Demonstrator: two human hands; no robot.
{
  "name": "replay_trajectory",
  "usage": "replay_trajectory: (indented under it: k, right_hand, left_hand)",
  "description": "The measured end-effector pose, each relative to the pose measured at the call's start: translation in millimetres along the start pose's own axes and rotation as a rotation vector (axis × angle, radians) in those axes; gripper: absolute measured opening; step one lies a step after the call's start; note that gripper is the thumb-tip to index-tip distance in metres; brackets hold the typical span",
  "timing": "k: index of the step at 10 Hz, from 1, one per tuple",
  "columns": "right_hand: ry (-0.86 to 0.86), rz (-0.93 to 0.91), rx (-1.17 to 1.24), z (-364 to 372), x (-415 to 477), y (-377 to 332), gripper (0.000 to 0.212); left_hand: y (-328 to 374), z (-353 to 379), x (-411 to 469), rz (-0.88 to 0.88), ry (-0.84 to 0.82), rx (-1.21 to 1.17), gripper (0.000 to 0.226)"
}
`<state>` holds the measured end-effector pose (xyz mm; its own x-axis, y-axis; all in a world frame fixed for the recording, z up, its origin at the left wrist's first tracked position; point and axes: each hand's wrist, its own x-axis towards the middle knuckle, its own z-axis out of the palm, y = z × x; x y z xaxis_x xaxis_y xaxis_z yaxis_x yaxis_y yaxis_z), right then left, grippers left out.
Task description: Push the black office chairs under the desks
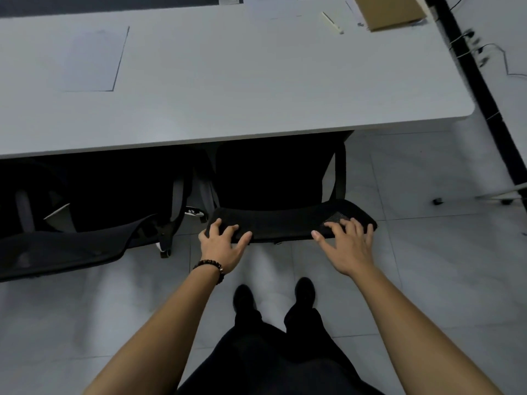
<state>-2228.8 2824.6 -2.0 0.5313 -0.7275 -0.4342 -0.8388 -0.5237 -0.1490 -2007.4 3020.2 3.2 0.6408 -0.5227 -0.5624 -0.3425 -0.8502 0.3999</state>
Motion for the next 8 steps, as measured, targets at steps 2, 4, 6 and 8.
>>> replay_trajectory:
  k: [2, 4, 6, 8]
  right_hand:
    - [-0.011, -0.011, 0.025, 2.1, 4.4, 3.2, 0.073]
    - [-0.054, -0.018, 0.026, -7.5, 12.8, 0.5, 0.075]
    - [-0.11, -0.021, 0.035, -21.5, 12.0, -0.4, 0.075]
    - [-0.035, -0.109, 0.261, -46.5, -0.4, -5.5, 0.067]
  left_hand:
    - [2.1, 3.3, 0.5, -0.001, 0.033, -0.025, 0.058]
    - [5.7, -0.9, 4.5, -0.004, 0.029, -0.022, 0.059]
    - [9.6, -14.3, -0.9, -0.025, -0.042, 0.042, 0.062]
    - [-9.3, -20.9, -22.1, 0.089, 0.001, 0.167, 0.059]
